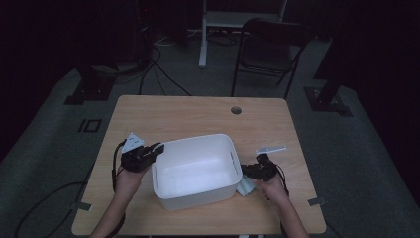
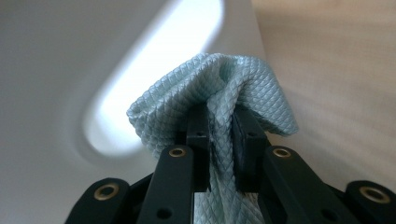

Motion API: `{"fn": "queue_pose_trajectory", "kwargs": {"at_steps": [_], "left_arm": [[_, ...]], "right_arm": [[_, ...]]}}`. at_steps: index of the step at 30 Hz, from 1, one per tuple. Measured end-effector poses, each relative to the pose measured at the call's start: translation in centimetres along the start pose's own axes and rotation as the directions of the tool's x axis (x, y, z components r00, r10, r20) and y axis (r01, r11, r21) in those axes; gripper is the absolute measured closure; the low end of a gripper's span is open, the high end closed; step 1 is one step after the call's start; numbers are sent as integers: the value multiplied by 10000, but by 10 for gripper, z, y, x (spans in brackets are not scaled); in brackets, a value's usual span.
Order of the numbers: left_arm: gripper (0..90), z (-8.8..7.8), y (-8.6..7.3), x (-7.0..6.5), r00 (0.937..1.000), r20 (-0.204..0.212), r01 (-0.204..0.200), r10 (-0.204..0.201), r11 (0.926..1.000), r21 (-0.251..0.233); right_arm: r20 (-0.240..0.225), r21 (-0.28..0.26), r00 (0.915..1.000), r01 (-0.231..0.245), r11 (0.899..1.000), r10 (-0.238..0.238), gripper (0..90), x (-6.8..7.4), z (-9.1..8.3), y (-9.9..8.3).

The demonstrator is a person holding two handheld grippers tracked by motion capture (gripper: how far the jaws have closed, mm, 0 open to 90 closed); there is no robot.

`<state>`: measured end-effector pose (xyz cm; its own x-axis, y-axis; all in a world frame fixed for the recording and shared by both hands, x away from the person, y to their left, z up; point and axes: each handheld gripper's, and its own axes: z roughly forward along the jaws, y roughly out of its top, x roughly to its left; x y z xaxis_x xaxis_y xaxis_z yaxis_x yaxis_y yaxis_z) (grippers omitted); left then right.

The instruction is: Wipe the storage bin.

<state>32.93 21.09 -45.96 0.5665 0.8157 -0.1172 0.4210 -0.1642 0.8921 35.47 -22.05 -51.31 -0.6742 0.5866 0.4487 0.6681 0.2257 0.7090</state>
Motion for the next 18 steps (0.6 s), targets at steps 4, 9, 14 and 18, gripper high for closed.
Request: {"fn": "queue_pose_trajectory", "kwargs": {"at_steps": [4, 9, 14, 18], "left_arm": [[771, 0, 0, -1, 10000, -70, 58, -58, 10000, -19], [771, 0, 0, 0, 10000, -45, 39, -39, 10000, -14], [771, 1, 0, -1, 10000, 3, 17, -17, 10000, -3], [771, 1, 0, -1, 10000, -38, 22, -22, 10000, -11]], "right_arm": [[109, 136, 9999, 123, 9998, -124, 796, -1, 3, 3], [136, 357, 9992, -375, 9987, 370, 796, -9, 13, -3], [-192, -146, 9990, -410, 9991, 407, 795, -8, 4, 8], [241, -44, 9997, -16, 10000, 17, 796, -5, 5, 15]]}}
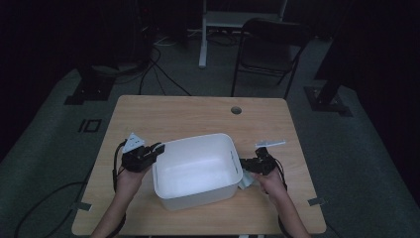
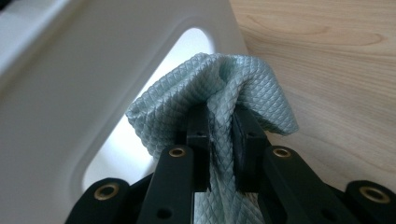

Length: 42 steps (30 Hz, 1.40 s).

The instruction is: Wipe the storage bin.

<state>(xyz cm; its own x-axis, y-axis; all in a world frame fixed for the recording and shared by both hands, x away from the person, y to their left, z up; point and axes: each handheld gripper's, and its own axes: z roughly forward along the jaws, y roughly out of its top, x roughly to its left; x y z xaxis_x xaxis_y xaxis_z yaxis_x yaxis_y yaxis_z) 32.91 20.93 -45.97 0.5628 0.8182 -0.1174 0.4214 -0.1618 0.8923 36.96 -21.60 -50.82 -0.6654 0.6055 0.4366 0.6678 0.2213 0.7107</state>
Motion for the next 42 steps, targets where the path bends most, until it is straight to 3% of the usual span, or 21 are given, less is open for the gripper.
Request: {"fn": "queue_pose_trajectory", "kwargs": {"at_steps": [2, 5, 12, 22, 27, 29, 32, 33, 36, 38, 42], "left_arm": [[772, 0, 0, 0, 10000, -14, -11, 11, 10000, 9], [772, 0, 0, 0, 10000, 0, -33, 33, 10000, 14], [771, 0, 0, 0, 10000, 30, -37, 37, 10000, 14], [771, 0, 0, 0, 10000, 17, -17, 17, 10000, 11], [772, 1, 0, -1, 10000, 37, -48, 48, 10000, 20], [772, 1, 0, -1, 10000, 9, -41, 41, 10000, 16], [771, 1, 0, -1, 10000, -20, -31, 31, 10000, 12], [772, 1, 0, -1, 10000, -31, -37, 37, 10000, 17], [771, 1, 0, -1, 10000, -21, -16, 16, 10000, 7], [771, 1, 0, -1, 10000, -19, -24, 24, 10000, 11], [771, 1, 1, -1, 10000, 1, -58, 58, 10000, 28]], "right_arm": [[233, 140, 9997, -3, 9999, 0, 796, -2, 6, -4], [167, 373, 9995, -282, 9989, 276, 795, -9, 13, -9], [-223, -82, 9994, -260, 9996, 258, 796, -6, 2, 5], [-14, 293, 9993, -360, 9989, 361, 795, -13, 13, 2], [-330, -580, 9988, -387, 9976, 368, 794, -8, -1, 19], [-103, -435, 9999, -125, 9990, 121, 794, -5, -2, 25], [5, -277, 9998, -221, 9994, 221, 796, -8, 5, 24], [-106, -272, 9990, -443, 9986, 441, 796, -12, 8, 21], [126, 355, 9965, -830, 9959, 826, 796, -21, 25, 8], [64, 366, 9956, -941, 9949, 939, 796, -24, 26, 5], [-15, 84, 9975, -704, 9975, 704, 795, -20, 19, 15]]}}
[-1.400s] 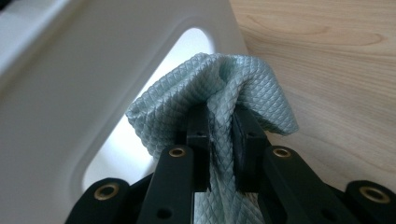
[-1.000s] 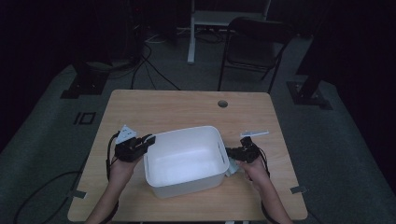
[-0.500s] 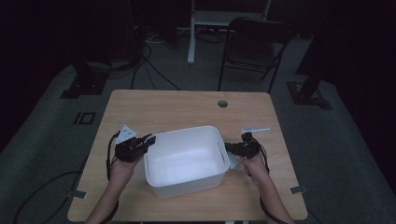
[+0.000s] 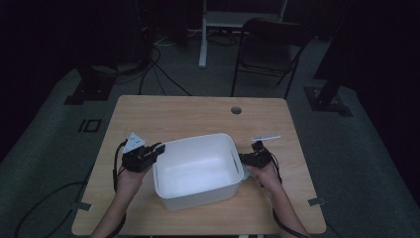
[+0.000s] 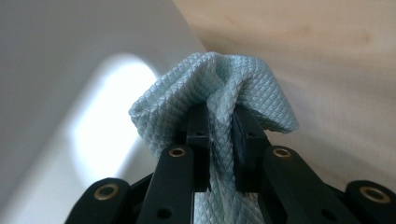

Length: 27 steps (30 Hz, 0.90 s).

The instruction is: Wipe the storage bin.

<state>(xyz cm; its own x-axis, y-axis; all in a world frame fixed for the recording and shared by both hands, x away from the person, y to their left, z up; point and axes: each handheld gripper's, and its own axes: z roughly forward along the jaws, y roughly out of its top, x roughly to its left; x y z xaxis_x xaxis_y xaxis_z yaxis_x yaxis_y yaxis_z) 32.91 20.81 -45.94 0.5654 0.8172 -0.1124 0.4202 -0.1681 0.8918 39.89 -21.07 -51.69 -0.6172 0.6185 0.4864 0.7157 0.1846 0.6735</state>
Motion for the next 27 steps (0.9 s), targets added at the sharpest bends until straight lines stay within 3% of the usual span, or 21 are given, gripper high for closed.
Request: {"fn": "queue_pose_trajectory", "kwargs": {"at_steps": [3, 6, 7, 10, 17, 21, 27], "left_arm": [[772, 0, 0, 0, 10000, 7, -18, 18, 10000, 11], [772, 0, 0, 0, 10000, 10, -40, 40, 10000, 20], [772, 0, 0, 0, 10000, -3, -27, 27, 10000, 13], [772, 0, 0, 0, 10000, -32, -16, 16, 10000, 4], [772, 1, 1, -1, 10000, -86, -41, 42, 10000, 41], [772, 1, 0, -1, 9999, -104, -14, 14, 10000, 27], [772, 1, 0, -1, 9999, -100, 2, -2, 10000, 6]], "right_arm": [[-301, -787, 9995, 93, 9969, -117, 794, 6, -15, 14], [-754, -1822, 9964, 244, 9830, -387, 794, 14, -30, 28], [-856, -1921, 9952, 292, 9809, -464, 794, 16, -33, 31], [-595, -1696, 9952, 668, 9832, -778, 796, 21, -32, 37], [-482, -1256, 9982, 303, 9916, -366, 798, 10, -17, 32], [-32, -644, 9995, 316, 9974, -319, 800, 6, -5, 29], [244, -67, 9997, 57, 10000, -56, 800, -5, 12, 17]]}}
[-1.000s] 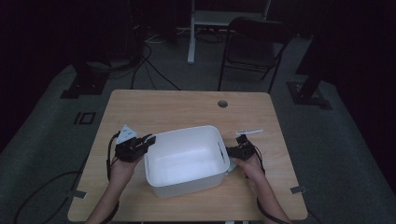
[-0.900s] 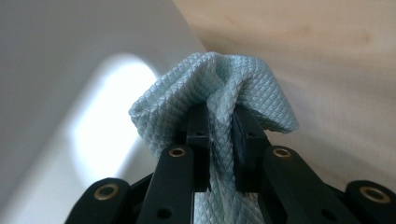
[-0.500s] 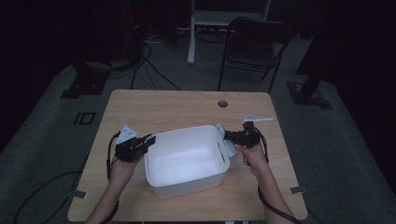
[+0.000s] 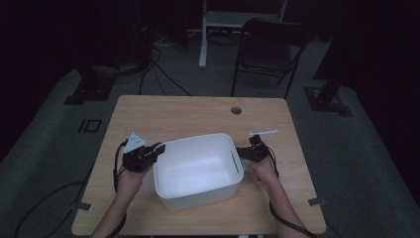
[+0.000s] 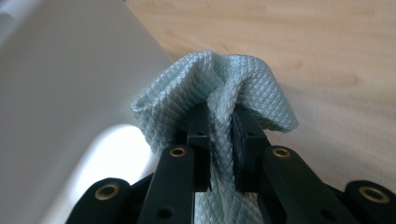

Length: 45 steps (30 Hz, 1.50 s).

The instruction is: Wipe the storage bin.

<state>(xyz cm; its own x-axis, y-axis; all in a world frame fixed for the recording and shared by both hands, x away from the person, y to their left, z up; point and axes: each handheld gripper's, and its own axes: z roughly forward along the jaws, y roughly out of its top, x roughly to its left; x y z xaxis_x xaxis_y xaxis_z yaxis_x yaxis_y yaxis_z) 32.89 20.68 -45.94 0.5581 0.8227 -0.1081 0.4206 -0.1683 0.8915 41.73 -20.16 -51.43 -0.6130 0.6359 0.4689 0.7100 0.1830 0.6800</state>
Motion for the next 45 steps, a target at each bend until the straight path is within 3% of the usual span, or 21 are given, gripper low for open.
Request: {"fn": "queue_pose_trajectory", "kwargs": {"at_steps": [6, 11, 17, 22, 31, 34, 42, 45], "left_arm": [[772, 0, 0, 1, 9999, 102, -36, 36, 10000, -3], [770, -1, -1, 3, 9997, 247, -16, 17, 10000, -44], [767, -1, 0, 5, 9993, 382, 35, -34, 10000, -23], [747, -1, 0, 8, 9976, 672, 188, -184, 9998, -40], [651, -6, 6, 15, 9933, 1152, 147, -107, 9993, -340], [605, -7, 9, 18, 9909, 1339, 204, -152, 9991, -373], [603, 1, 15, 32, 9803, 1976, 86, -22, 9995, -318], [616, 6, 15, 32, 9742, 2242, -226, 264, 9996, -194]], "right_arm": [[278, 505, 9988, -428, 9978, 415, 798, -10, 17, -13], [515, 320, 9981, -354, 9989, 337, 797, -7, 16, -14], [820, -453, 9966, -7, 9990, 45, 796, 3, -8, -8], [1333, -899, 9904, 483, 9948, -360, 794, 15, -31, -10], [1862, -1817, 9822, 571, 9817, -227, 793, 22, -72, -23], [1994, -1908, 9797, 576, 9799, -187, 792, 23, -77, -30], [1967, -2045, 9805, 431, 9779, -21, 791, 24, -91, -51], [1970, -2034, 9804, 365, 9784, 43, 792, 22, -93, -55]]}}
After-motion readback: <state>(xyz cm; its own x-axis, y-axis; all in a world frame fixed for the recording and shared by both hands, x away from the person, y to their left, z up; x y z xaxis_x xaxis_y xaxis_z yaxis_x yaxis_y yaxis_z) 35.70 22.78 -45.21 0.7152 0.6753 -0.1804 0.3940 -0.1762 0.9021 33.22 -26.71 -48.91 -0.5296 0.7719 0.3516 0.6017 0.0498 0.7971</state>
